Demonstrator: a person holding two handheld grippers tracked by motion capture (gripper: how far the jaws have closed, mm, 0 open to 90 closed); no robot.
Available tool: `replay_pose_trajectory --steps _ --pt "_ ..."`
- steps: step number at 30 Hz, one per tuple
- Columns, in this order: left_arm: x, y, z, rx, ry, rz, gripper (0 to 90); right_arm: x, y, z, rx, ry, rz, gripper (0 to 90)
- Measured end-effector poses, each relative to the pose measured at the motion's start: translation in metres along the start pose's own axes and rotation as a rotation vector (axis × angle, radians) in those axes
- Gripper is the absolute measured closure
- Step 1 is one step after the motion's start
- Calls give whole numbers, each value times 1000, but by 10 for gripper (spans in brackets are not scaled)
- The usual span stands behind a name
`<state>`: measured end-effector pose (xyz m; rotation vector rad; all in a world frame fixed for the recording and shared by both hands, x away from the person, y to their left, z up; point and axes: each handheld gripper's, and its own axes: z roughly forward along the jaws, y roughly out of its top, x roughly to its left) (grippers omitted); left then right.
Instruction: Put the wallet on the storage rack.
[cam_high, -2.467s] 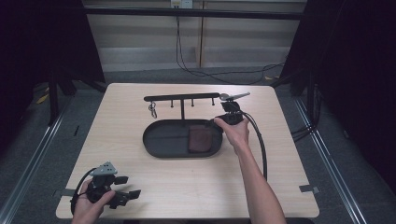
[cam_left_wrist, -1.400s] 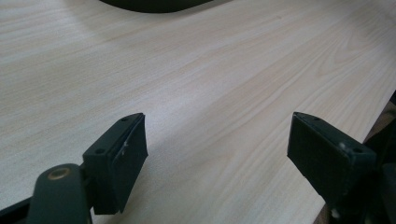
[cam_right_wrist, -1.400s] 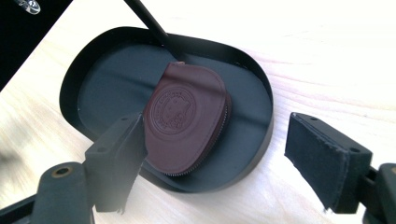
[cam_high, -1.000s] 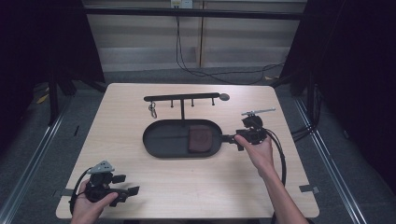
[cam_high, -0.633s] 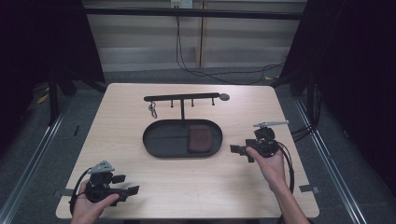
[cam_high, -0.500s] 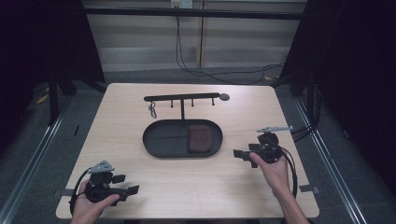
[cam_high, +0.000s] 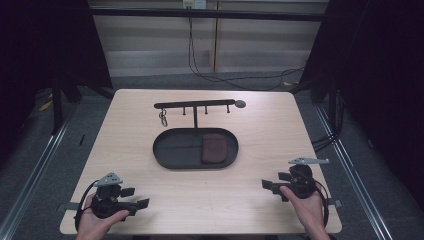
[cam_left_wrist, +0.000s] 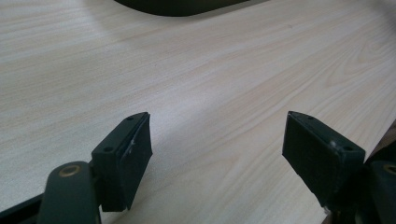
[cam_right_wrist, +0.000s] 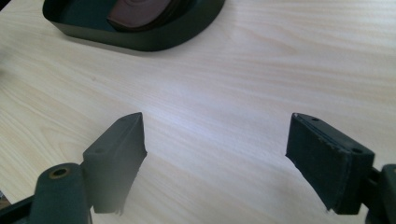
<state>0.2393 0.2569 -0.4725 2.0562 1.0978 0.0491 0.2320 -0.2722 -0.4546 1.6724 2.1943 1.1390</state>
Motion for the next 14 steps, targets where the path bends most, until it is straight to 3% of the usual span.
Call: replay_pose_trajectory --steps 7,10,12,14 --pt "1 -1 -1 -4 0 -8 238 -8 -22 -8 2 -31 10 192" --pt "1 0 -1 0 0 -2 238 -16 -30 -7 8 -69 20 193" --pt "0 0 -1 -3 -2 -4 238 -19 -31 -5 22 -83 36 191" --pt "1 0 -1 -4 -2 -8 238 -21 -29 1 58 -102 21 192"
